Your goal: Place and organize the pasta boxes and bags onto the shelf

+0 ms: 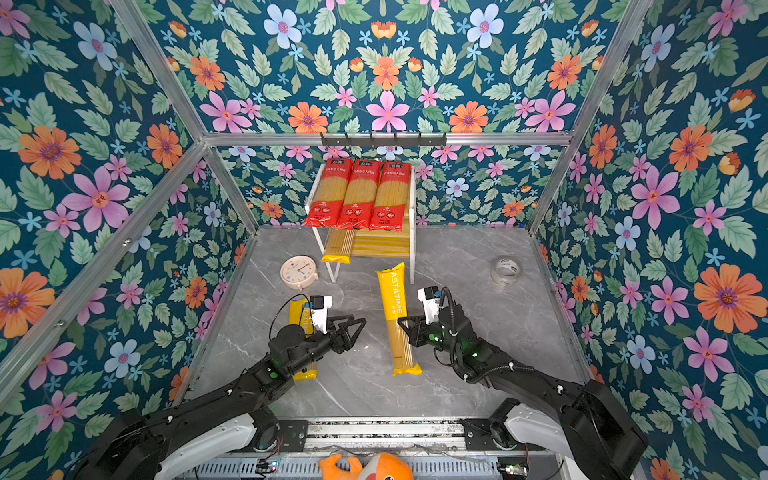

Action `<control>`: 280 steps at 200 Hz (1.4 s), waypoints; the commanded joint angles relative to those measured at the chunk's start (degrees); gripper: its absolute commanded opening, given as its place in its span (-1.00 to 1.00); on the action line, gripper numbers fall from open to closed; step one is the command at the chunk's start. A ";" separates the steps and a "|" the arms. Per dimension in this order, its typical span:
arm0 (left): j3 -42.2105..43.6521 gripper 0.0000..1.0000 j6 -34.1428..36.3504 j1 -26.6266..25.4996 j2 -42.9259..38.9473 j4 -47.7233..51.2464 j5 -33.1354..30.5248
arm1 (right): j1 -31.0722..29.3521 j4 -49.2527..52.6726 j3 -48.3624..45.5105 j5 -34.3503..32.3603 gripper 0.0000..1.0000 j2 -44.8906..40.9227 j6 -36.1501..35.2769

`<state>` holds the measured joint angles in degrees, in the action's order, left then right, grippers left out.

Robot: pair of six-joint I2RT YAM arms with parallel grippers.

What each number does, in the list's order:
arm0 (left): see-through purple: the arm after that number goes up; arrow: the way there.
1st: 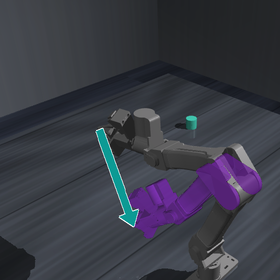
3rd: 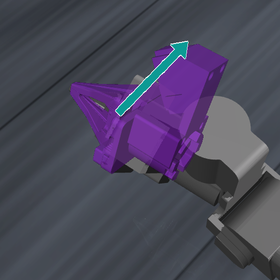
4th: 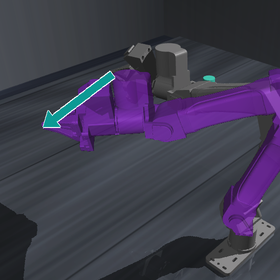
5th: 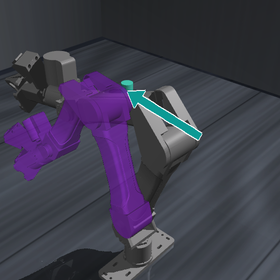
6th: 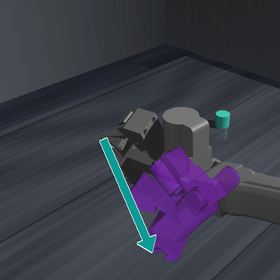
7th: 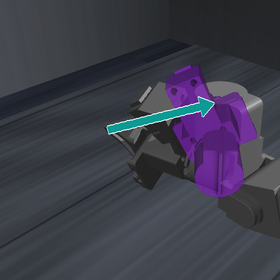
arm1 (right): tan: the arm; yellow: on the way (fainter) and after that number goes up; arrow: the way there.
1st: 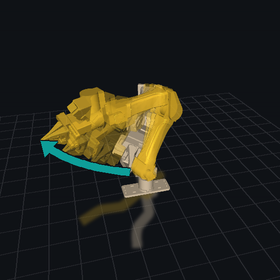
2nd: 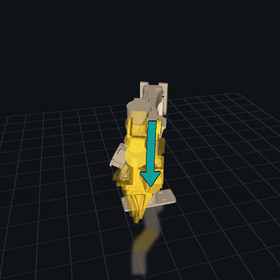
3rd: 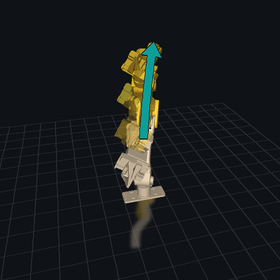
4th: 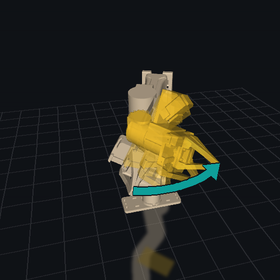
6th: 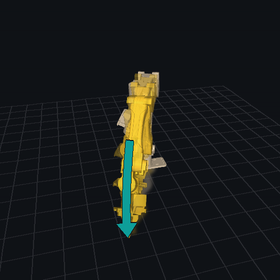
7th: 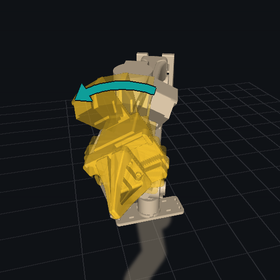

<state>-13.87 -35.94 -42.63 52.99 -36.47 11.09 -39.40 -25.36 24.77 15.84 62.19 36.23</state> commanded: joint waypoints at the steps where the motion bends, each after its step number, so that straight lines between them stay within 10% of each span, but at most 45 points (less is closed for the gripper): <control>1: -0.02 0.43 4.04 -0.17 -2.23 -3.74 1.02 | -0.06 -9.46 0.09 1.66 -1.00 -2.44 -3.41; 153: -1.51 0.55 -2.44 -4.38 10.96 -26.61 14.11 | -0.96 -26.62 9.23 14.57 -1.00 3.50 2.46; 228: -3.19 -0.17 -3.07 -4.40 13.60 -30.20 18.20 | -1.03 -25.70 9.00 12.47 -1.00 5.43 5.63; 280: -3.91 -0.46 -3.60 -4.14 12.28 -27.78 15.94 | 0.15 -18.27 6.01 9.60 -0.03 2.87 7.01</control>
<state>-17.45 -40.40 -46.96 66.26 -61.25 26.06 -39.83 -45.36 31.66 26.94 66.39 41.78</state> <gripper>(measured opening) 0.269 0.413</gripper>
